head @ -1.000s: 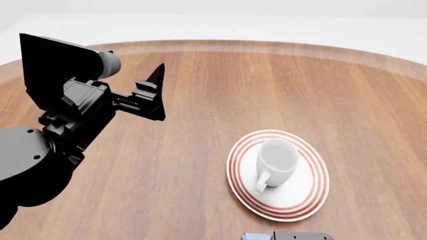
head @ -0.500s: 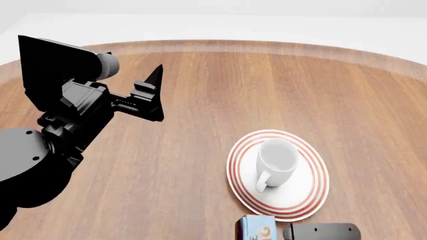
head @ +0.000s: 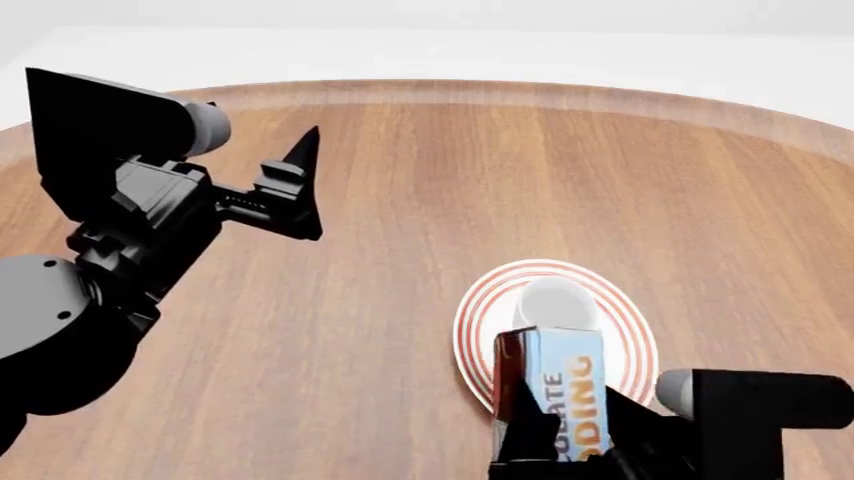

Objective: Pick up the white mug and put it on the plate, and put the chocolate pudding to the right of the plate.

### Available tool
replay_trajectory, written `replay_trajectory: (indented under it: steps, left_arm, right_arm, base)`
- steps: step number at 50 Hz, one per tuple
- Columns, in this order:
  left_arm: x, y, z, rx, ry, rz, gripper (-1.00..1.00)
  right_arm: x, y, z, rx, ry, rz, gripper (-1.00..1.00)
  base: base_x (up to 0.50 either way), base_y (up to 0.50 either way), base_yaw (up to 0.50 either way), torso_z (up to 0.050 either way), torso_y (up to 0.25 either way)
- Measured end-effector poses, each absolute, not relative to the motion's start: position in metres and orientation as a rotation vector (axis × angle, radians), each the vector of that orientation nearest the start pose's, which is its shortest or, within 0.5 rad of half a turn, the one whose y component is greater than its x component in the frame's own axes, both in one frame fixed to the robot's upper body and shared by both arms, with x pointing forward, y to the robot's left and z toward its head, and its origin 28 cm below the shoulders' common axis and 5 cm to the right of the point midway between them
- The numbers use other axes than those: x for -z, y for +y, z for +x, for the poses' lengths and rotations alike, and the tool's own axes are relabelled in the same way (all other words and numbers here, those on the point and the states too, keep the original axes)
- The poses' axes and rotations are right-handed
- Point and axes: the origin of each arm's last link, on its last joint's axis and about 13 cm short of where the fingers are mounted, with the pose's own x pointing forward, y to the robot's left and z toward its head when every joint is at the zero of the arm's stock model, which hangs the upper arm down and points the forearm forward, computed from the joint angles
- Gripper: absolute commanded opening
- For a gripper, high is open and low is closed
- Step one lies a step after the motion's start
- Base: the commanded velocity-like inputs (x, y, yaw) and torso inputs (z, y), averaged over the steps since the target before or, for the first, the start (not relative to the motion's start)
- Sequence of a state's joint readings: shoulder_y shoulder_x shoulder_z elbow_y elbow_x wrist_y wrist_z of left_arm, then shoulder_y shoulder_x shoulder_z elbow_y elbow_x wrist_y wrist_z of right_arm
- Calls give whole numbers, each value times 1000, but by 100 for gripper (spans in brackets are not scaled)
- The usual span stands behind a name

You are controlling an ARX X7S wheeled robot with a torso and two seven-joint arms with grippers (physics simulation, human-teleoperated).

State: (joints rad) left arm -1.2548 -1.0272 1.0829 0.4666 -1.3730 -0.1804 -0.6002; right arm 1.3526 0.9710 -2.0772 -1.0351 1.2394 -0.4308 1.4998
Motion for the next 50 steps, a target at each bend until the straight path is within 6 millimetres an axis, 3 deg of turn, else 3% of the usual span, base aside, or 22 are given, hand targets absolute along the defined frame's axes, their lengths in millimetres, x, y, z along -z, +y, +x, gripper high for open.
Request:
replay_trajectory:
  steps: [15, 29, 40, 50]
  left_arm:
    - [-266, 244, 247, 322, -162, 54, 100]
    - [-267, 242, 246, 326, -161, 62, 100]
    - [-266, 240, 247, 330, -158, 65, 100]
    - [-265, 239, 248, 336, -155, 65, 100]
  right_arm:
    - [-223, -128, 113, 186, 313, 90, -100]
    - [-249, -152, 129, 407, 196, 87, -100]
    - [-270, -172, 145, 525, 87, 35, -100]
    - [-304, -197, 156, 553, -73, -71, -100]
  base:
    - [0, 0, 0, 0, 0]
    - [0, 0, 0, 0, 0]
    - [0, 0, 0, 0, 0]
    - [0, 0, 0, 0, 1]
